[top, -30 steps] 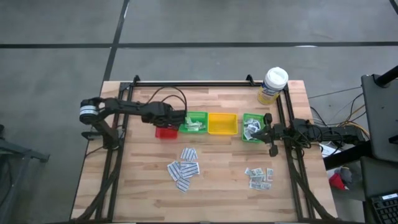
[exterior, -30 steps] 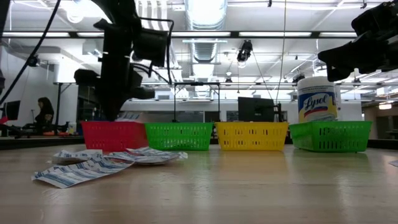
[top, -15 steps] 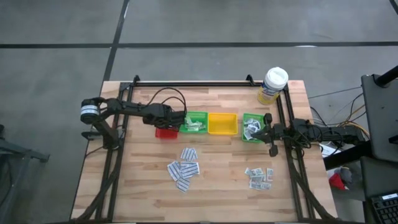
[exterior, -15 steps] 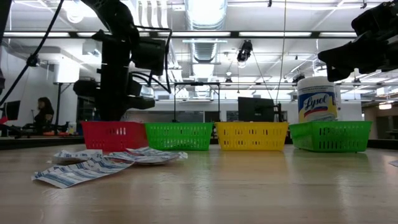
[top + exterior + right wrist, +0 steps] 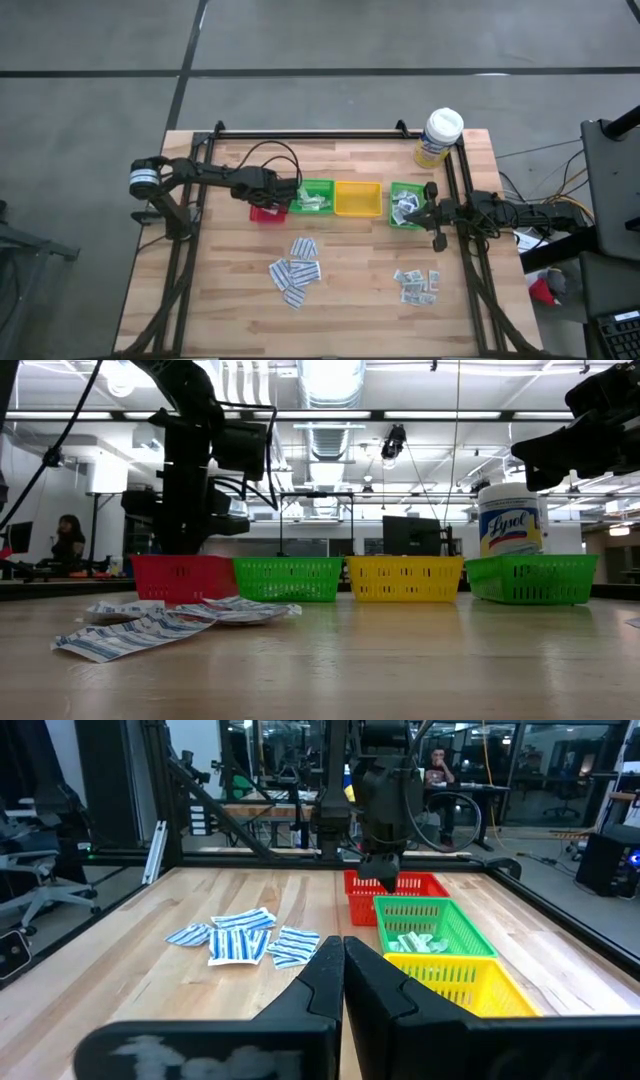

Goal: Pick & Place First Aid Supplies
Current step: Put the blue bandage into the red bin

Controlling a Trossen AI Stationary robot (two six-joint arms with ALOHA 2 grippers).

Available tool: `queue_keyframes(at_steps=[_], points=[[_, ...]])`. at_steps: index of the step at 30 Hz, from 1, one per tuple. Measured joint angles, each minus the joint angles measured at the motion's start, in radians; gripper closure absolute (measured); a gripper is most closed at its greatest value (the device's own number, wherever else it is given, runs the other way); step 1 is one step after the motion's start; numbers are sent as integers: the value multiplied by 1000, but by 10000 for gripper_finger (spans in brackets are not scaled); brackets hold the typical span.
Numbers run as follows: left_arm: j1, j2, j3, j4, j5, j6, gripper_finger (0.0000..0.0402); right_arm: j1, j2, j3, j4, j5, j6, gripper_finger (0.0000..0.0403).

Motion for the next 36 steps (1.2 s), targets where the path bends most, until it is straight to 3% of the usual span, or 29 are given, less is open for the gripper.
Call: queue_keyframes(at_steps=[8,17,31,36], points=[[0,-30,3,-3,6,36,305,0,0,0,0,0,2,394],[-45,-135,42,2,85,69,294,0,0,0,0,0,2,394],[-414,-176,35,18,72,50,294,0,0,0,0,0,2,394],[-539,-163,34,22,19,-10,294,0,0,0,0,0,2,394]])
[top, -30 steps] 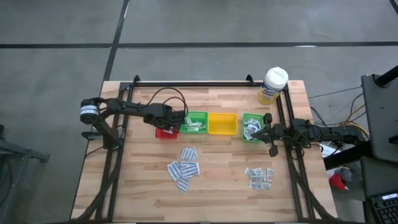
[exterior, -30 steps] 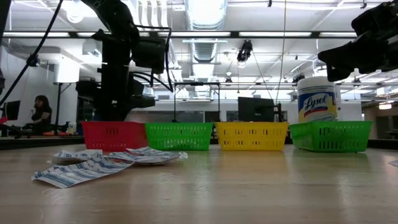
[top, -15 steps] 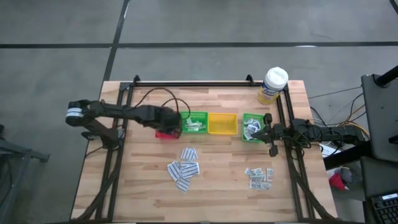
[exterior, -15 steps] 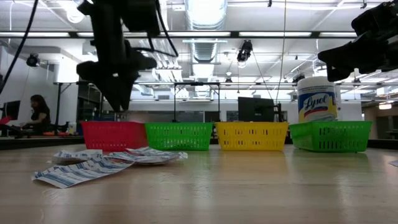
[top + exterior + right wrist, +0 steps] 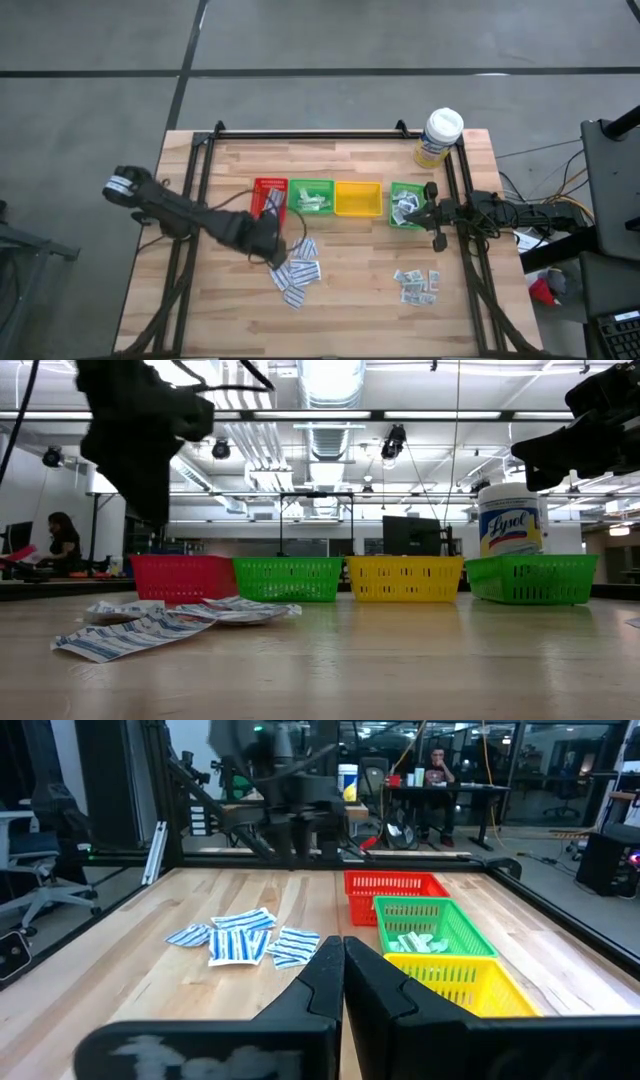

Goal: Pick & Place First Aid Supplies
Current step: Put the blue bandage into the red bin

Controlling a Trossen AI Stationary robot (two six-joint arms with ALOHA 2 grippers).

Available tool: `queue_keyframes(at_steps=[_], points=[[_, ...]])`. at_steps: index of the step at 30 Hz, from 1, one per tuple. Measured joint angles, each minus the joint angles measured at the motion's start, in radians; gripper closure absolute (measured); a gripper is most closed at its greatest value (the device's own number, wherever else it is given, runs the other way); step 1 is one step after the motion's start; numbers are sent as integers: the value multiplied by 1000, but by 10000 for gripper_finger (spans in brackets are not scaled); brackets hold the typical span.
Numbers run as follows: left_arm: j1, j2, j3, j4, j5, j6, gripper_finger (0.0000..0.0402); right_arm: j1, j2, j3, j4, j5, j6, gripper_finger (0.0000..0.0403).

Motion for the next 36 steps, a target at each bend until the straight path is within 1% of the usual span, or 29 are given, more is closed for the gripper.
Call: queue_keyframes(at_steps=[6,13,17,25,29,33,36], points=[[-95,22,0,8,-57,-61,293,0,0,0,0,0,0,394],[-128,59,0,44,-72,-51,294,0,0,0,0,0,0,394],[-128,85,0,55,-72,2,294,0,0,0,0,0,0,394],[-128,134,0,61,-46,191,293,0,0,0,0,0,0,394],[-128,147,0,80,-46,246,294,0,0,0,0,0,-3,394],[-128,164,-6,111,-46,314,294,0,0,0,0,0,-3,394],[-128,170,-27,173,-45,338,294,0,0,0,0,0,-3,394]])
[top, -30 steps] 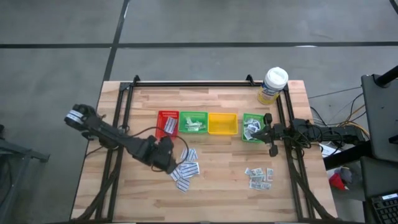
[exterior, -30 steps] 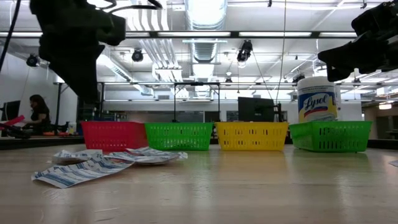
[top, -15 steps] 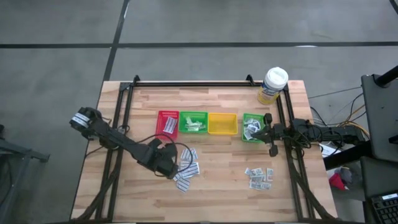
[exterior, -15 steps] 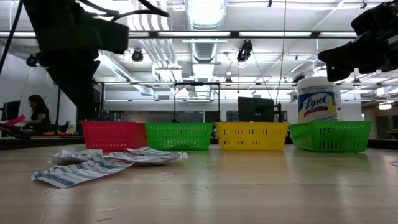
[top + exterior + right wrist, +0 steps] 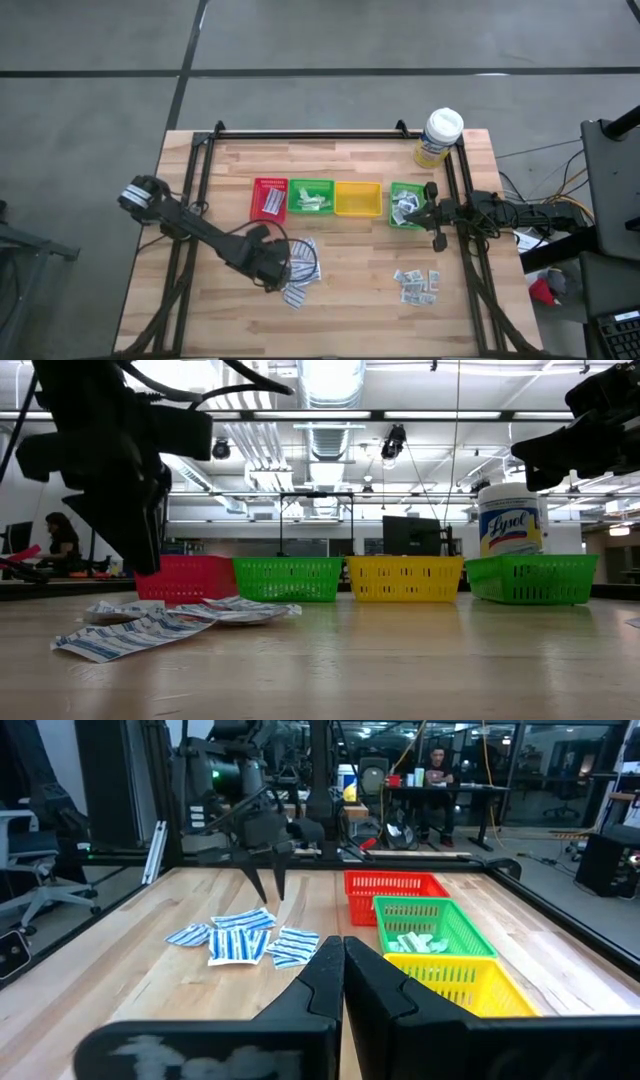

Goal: Pick & Place First Aid Supplies
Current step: Put the blue bandage into the red bin

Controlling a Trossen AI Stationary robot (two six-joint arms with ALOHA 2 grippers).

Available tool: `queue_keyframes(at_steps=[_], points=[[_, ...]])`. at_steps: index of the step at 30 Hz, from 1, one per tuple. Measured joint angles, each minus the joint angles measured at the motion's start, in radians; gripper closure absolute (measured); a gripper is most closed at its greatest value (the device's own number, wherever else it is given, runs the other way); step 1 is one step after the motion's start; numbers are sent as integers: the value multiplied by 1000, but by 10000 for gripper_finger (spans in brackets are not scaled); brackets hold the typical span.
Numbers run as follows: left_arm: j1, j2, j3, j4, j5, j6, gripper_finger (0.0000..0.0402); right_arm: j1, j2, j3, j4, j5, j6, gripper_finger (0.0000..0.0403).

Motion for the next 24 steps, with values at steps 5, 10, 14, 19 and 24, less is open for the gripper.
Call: queue_keyframes(at_steps=[5,10,14,19,24], points=[[3,3,-25,37,1,-13,294,0,0,0,0,0,0,394],[6,3,-53,83,35,-35,294,0,0,0,0,0,0,394],[14,3,-84,136,53,-36,294,0,0,0,0,0,0,394],[35,3,-91,139,53,-37,294,0,0,0,0,0,3,394],[60,3,-100,161,81,-37,294,0,0,0,0,0,3,394]])
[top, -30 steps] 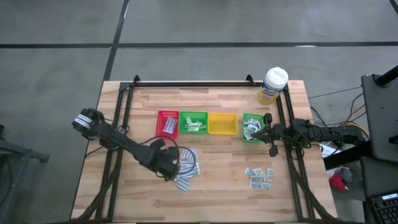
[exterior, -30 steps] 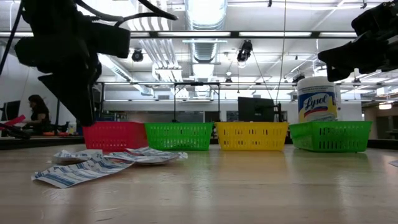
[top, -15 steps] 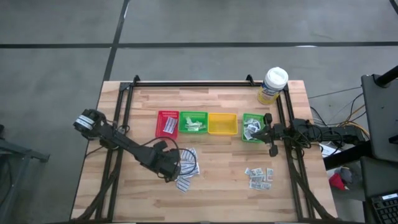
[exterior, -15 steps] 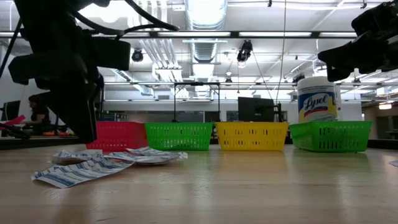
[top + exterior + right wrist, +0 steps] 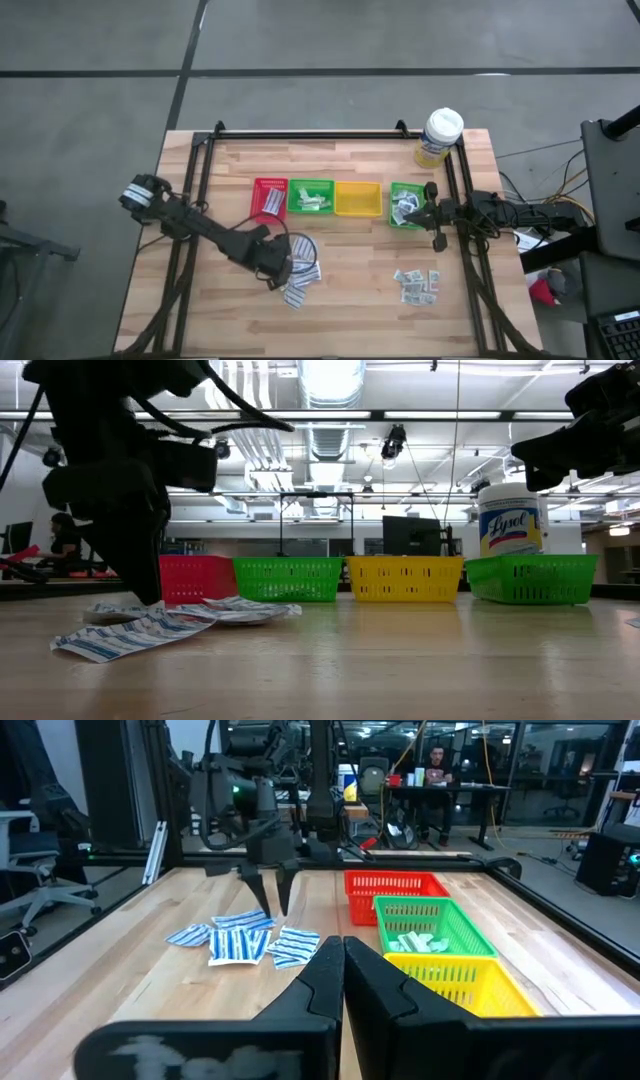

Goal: Pick & Place First Aid Supplies
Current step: Put the blue bandage into the red bin

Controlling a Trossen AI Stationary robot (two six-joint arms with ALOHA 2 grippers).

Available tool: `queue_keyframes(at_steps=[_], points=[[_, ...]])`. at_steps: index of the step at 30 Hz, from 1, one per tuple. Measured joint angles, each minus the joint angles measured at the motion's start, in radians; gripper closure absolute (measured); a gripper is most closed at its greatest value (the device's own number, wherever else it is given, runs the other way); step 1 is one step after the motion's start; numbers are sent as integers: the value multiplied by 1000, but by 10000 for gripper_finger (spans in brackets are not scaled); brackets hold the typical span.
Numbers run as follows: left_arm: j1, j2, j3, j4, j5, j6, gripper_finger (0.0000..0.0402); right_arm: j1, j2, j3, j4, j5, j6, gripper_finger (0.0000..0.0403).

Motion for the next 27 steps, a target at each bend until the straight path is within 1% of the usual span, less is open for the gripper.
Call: queue_keyframes(at_steps=[3,6,12,15,18,25,27], points=[[12,0,-23,47,38,12,294,0,0,0,0,0,0,394],[20,0,-49,90,54,17,294,0,0,0,0,0,0,394],[23,-2,-57,100,72,17,294,0,0,0,0,0,0,394],[23,-2,-59,101,72,13,301,0,0,0,0,0,0,394],[23,-2,-60,101,69,13,319,0,0,0,0,0,0,394],[23,-4,-58,96,64,13,386,0,0,0,0,0,0,394],[23,-5,-54,96,69,12,397,0,0,0,0,0,0,394]])
